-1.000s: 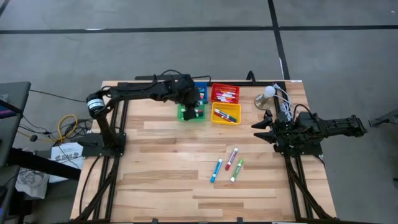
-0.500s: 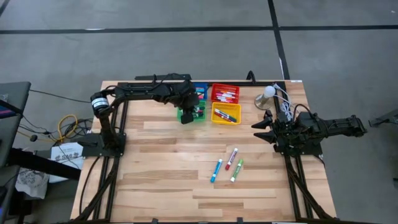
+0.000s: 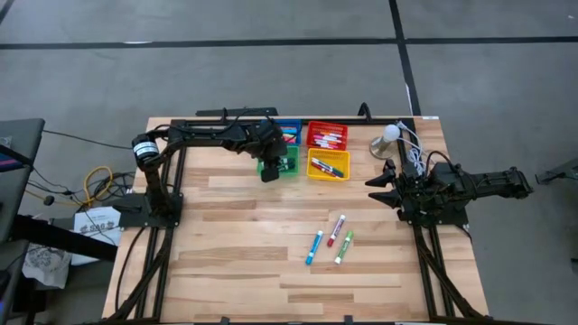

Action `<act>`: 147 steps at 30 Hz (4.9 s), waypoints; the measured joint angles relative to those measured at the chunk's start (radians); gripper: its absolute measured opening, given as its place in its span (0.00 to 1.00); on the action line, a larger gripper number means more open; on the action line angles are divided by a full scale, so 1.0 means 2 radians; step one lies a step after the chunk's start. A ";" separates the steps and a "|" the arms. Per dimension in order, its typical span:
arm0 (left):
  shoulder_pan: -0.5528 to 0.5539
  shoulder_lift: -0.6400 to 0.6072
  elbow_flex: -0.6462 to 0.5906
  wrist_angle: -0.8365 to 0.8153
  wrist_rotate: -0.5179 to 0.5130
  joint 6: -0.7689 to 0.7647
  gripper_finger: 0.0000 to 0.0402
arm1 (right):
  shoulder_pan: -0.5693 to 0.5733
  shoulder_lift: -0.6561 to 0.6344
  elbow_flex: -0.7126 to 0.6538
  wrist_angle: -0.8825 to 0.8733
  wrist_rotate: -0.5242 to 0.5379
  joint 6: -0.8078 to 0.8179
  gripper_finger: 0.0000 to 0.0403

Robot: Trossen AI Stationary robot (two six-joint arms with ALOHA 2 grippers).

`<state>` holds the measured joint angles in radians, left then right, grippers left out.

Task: Pick & Place Markers
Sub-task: Put the large dark green marker into the green basket, then put the large green marker into the green basket

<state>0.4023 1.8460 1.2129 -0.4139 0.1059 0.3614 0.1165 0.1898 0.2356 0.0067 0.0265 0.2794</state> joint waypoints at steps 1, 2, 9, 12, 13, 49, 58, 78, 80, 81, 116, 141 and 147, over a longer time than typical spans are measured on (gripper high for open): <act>0.000 0.000 0.000 0.000 0.000 0.000 0.20 | 0.000 0.000 0.000 0.000 0.000 0.000 0.45; 0.000 0.000 0.000 0.000 0.000 0.000 0.21 | 0.000 0.000 0.000 0.000 0.000 0.000 0.45; 0.000 0.000 0.000 0.011 0.000 0.000 0.30 | 0.000 0.000 0.000 0.000 0.000 0.000 0.45; 0.000 0.000 0.000 0.017 0.000 0.000 0.36 | 0.000 0.000 0.000 0.000 0.000 0.000 0.45; 0.000 0.000 0.000 0.019 0.000 0.000 0.38 | 0.000 0.000 0.000 0.000 0.000 0.000 0.45; -0.088 -0.178 0.001 0.077 0.000 -0.027 0.48 | 0.000 0.000 0.000 0.000 0.000 0.000 0.45; -0.146 -0.181 0.001 0.128 0.000 -0.193 0.47 | 0.000 0.000 0.000 0.000 0.000 0.007 0.45; -0.318 -0.043 0.001 0.197 -0.068 -0.401 0.47 | 0.000 0.000 0.000 0.000 0.000 0.096 0.45; -0.323 -0.021 0.001 0.199 -0.067 -0.442 0.47 | 0.000 0.000 0.000 0.000 0.000 0.096 0.45; -0.326 -0.010 0.001 0.198 -0.067 -0.465 0.47 | 0.000 0.000 0.000 0.000 0.000 0.096 0.45; -0.364 -0.171 -0.143 0.129 -0.182 -0.561 0.37 | 0.150 0.217 0.074 0.002 -0.040 0.088 0.36; -0.377 -0.476 -0.344 0.132 -0.210 -0.553 0.37 | 0.137 0.578 0.304 -0.256 -0.093 -0.009 0.33; -0.377 -0.484 -0.344 0.133 -0.209 -0.511 0.37 | 0.139 0.571 0.304 -0.275 -0.093 -0.009 0.32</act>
<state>-0.3519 0.8781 0.5246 -0.1485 -0.3115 -0.6613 0.3946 1.3324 0.8444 -0.5428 -0.1589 0.2617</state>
